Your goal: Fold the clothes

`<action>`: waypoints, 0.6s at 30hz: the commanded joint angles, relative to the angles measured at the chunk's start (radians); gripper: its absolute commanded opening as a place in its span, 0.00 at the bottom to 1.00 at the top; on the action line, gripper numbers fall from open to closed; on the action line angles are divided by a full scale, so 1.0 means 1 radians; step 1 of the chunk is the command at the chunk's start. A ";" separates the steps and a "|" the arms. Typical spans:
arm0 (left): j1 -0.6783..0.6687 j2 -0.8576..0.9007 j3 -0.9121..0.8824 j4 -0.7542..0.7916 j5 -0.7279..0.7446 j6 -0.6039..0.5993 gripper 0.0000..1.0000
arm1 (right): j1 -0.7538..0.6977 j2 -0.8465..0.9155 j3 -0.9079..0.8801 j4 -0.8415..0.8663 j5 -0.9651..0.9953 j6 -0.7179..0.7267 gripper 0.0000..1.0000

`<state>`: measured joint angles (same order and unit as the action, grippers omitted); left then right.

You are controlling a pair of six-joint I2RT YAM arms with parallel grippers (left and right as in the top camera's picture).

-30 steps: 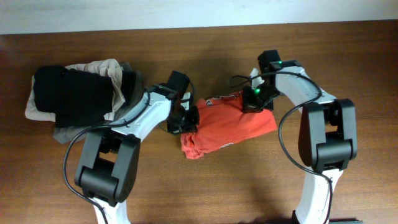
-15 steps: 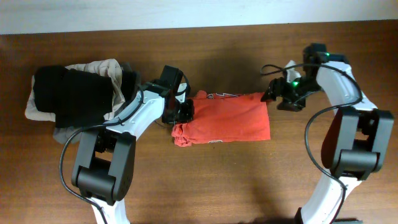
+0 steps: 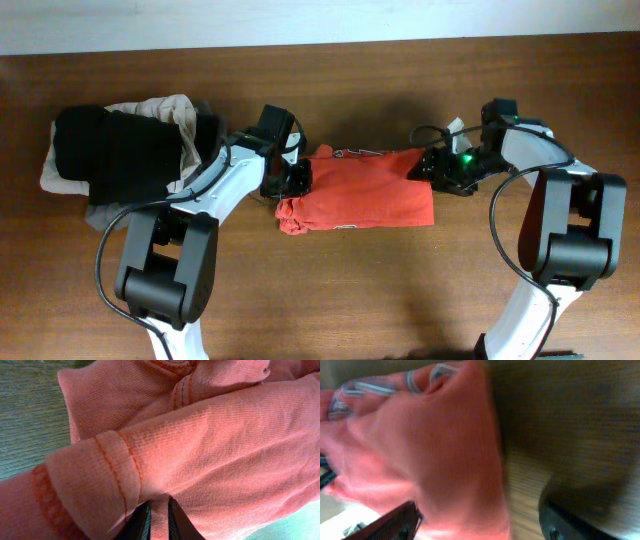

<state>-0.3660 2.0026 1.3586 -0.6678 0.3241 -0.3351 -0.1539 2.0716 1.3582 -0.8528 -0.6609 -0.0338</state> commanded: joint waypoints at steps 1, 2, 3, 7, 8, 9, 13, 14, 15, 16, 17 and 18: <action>0.013 0.001 -0.017 0.003 -0.078 0.019 0.14 | 0.012 -0.005 -0.058 0.033 -0.135 -0.068 0.78; 0.013 0.001 -0.017 0.003 -0.078 0.019 0.13 | 0.020 -0.005 -0.066 0.043 -0.150 -0.068 0.75; 0.013 0.001 -0.017 0.003 -0.078 0.019 0.14 | 0.036 -0.005 -0.076 0.056 -0.171 -0.068 0.72; 0.013 0.001 -0.017 0.004 -0.078 0.019 0.14 | 0.078 -0.005 -0.086 0.064 -0.219 -0.106 0.45; 0.013 0.001 -0.017 0.003 -0.078 0.019 0.13 | 0.084 -0.005 -0.086 0.064 -0.218 -0.109 0.36; 0.013 0.001 -0.017 0.002 -0.078 0.019 0.14 | 0.087 -0.005 -0.085 0.064 -0.219 -0.108 0.29; 0.013 0.001 -0.017 -0.005 -0.077 0.024 0.13 | 0.061 -0.018 -0.048 0.011 -0.150 -0.066 0.06; 0.013 0.001 -0.017 -0.005 -0.078 0.037 0.13 | 0.051 -0.024 -0.029 -0.015 -0.113 -0.042 0.04; 0.013 0.001 -0.017 -0.005 -0.078 0.044 0.14 | 0.040 -0.032 -0.005 -0.050 -0.076 -0.032 0.04; 0.013 0.001 -0.016 -0.005 -0.078 0.045 0.15 | 0.031 -0.040 0.023 -0.087 -0.041 -0.032 0.04; 0.013 0.000 -0.011 -0.005 -0.077 0.045 0.18 | 0.024 -0.052 0.060 -0.134 0.007 -0.032 0.04; 0.014 0.000 -0.005 -0.006 -0.077 0.045 0.23 | 0.021 -0.061 0.098 -0.179 0.053 -0.032 0.04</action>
<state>-0.3641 2.0026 1.3590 -0.6674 0.3115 -0.3191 -0.1017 2.0708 1.3422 -0.9531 -0.7689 -0.0811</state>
